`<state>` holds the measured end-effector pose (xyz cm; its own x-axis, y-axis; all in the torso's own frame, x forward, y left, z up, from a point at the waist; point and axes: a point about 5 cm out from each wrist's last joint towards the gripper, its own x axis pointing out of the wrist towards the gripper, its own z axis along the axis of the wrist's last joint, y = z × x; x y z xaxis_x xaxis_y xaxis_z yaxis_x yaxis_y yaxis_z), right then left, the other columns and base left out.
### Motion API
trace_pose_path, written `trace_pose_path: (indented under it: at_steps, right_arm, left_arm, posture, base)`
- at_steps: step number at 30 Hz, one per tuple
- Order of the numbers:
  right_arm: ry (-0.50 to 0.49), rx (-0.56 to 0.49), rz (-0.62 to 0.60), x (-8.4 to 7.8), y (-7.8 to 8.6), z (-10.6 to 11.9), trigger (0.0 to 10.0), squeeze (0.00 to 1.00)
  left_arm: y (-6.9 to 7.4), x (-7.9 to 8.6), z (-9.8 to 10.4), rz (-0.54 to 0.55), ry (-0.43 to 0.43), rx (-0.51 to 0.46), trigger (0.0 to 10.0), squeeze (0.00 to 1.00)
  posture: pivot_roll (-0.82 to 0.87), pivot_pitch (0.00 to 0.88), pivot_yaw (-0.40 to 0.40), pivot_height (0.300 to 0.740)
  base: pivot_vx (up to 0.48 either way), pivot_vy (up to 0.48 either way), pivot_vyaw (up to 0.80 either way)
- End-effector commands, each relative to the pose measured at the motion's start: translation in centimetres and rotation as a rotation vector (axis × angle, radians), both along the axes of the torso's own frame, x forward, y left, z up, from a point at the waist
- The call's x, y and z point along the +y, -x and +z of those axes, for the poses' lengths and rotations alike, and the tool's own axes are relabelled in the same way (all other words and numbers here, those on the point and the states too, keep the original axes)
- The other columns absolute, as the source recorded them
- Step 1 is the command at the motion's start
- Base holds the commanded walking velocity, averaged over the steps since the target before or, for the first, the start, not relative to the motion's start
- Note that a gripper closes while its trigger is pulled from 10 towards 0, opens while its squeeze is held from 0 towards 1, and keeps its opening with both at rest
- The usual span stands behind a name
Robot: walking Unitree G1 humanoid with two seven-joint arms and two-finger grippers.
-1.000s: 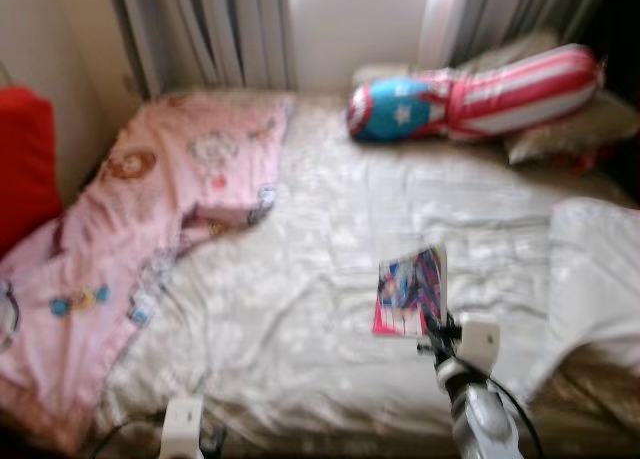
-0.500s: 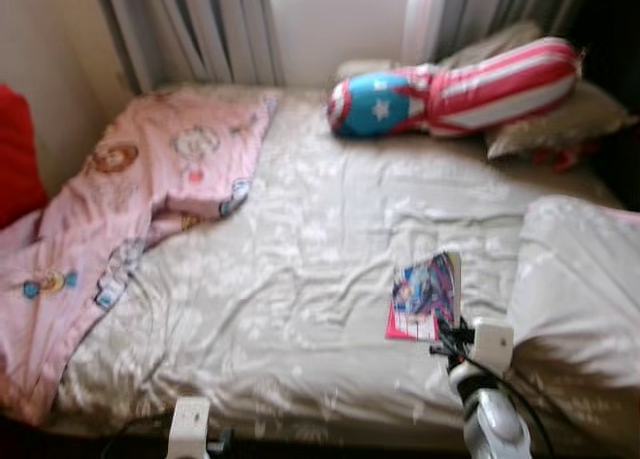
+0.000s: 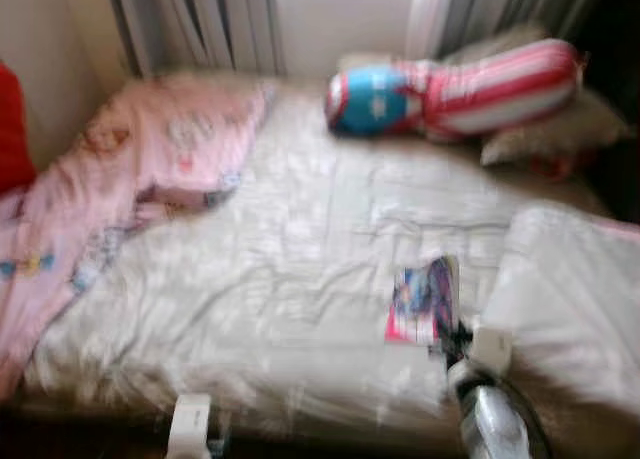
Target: Clean up the room
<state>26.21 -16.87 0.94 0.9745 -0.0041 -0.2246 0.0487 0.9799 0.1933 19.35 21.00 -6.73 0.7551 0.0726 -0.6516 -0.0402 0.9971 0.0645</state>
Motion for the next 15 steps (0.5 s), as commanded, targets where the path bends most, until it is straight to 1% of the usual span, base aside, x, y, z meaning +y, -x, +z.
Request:
trace_pose_path:
  at_steps: [1, 2, 3, 4, 6, 7, 8, 9, 10, 11, 12, 13, 15]
  right_arm:
    - [-0.048, -0.024, -0.038, -0.5, -0.5, 0.6, 10.0, 0.00]
    - [-0.065, -0.025, -0.046, -0.5, -0.7, 0.6, 10.0, 0.00]
    - [-0.090, -0.031, -0.055, -0.5, -0.9, 0.8, 10.0, 0.00]
    - [-0.106, -0.036, -0.060, -0.4, -1.0, 0.9, 10.0, 0.00]
    - [-0.187, -0.059, -0.094, -0.5, -1.8, 1.6, 10.0, 0.00]
    - [-0.187, -0.059, -0.094, -0.5, -1.8, 1.6, 10.0, 0.00]
    - [-0.240, -0.080, -0.122, -0.7, -2.3, 2.1, 10.0, 0.00]
    - [-0.280, -0.093, -0.141, -0.8, -2.7, 2.5, 10.0, 0.00]
    - [-0.326, -0.106, -0.151, -0.8, -3.0, 2.8, 10.0, 0.00]
    - [-0.398, -0.128, -0.167, -0.9, -3.4, 3.2, 10.0, 0.00]
    - [-0.420, -0.135, -0.172, -0.9, -3.5, 3.4, 10.0, 0.00]
    - [-0.525, -0.148, -0.190, -0.9, -3.9, 3.7, 10.0, 0.00]
    - [-0.631, -0.160, -0.178, -0.7, -4.3, 4.1, 10.0, 0.00]
  left_arm:
    - [-1.8, -0.1, 1.2, -0.005, 0.025, -0.090, 10.0, 0.00]
    - [-2.4, -0.1, 1.6, -0.006, 0.032, -0.119, 10.0, 0.00]
    - [-3.3, -0.2, 2.3, -0.017, 0.033, -0.160, 10.0, 0.00]
    - [-3.9, -0.3, 2.7, -0.026, 0.032, -0.183, 10.0, 0.00]
    - [-6.9, -1.1, 5.6, -0.066, 0.080, -0.356, 10.0, 0.00]
    - [-6.9, -1.1, 5.6, -0.066, 0.080, -0.356, 10.0, 0.00]
    - [-8.4, -1.7, 7.3, -0.078, 0.105, -0.447, 10.0, 0.00]
    - [-9.3, -2.0, 8.5, -0.080, 0.133, -0.503, 10.0, 0.00]
    - [-9.9, -2.3, 9.1, -0.073, 0.170, -0.531, 10.0, 0.00]
    - [-10.6, -2.8, 10.0, -0.048, 0.278, -0.555, 10.0, 0.00]
    - [-10.9, -3.0, 10.3, -0.035, 0.334, -0.557, 10.0, 0.00]
    - [-11.4, -4.5, 10.6, -0.037, 0.583, -0.503, 10.0, 0.00]
    - [-11.7, -5.8, 11.5, -0.088, 0.730, -0.491, 10.0, 0.00]
  posture:
    - [-0.04, 0.103, -0.035, 0.740]
    - [-0.04, 0.103, -0.035, 0.740]
    - [-0.04, 0.102, -0.036, 0.740]
    - [-0.04, 0.102, -0.036, 0.740]
    - [-0.03, 0.102, -0.035, 0.740]
    - [-0.03, 0.102, -0.035, 0.740]
    - [-0.03, 0.103, -0.035, 0.740]
    - [-0.03, 0.104, -0.034, 0.740]
    - [-0.03, 0.104, -0.034, 0.740]
    - [-0.03, 0.104, -0.033, 0.740]
    - [-0.03, 0.104, -0.033, 0.740]
    - [-0.03, 0.103, -0.032, 0.740]
    - [-0.03, 0.104, -0.031, 0.740]
  base:
    - [0.000, 0.000, 0.00]
    - [0.000, 0.000, 0.00]
    - [0.000, 0.000, 0.00]
    - [0.000, 0.000, 0.00]
    - [0.000, 0.000, 0.00]
    - [0.000, 0.000, 0.00]
    - [0.000, 0.000, 0.00]
    - [0.000, 0.000, 0.00]
    - [0.000, 0.000, 0.00]
    - [0.000, 0.000, 0.00]
    - [0.000, 0.000, 0.00]
    - [0.000, 0.000, 0.00]
    - [0.000, 0.000, 0.00]
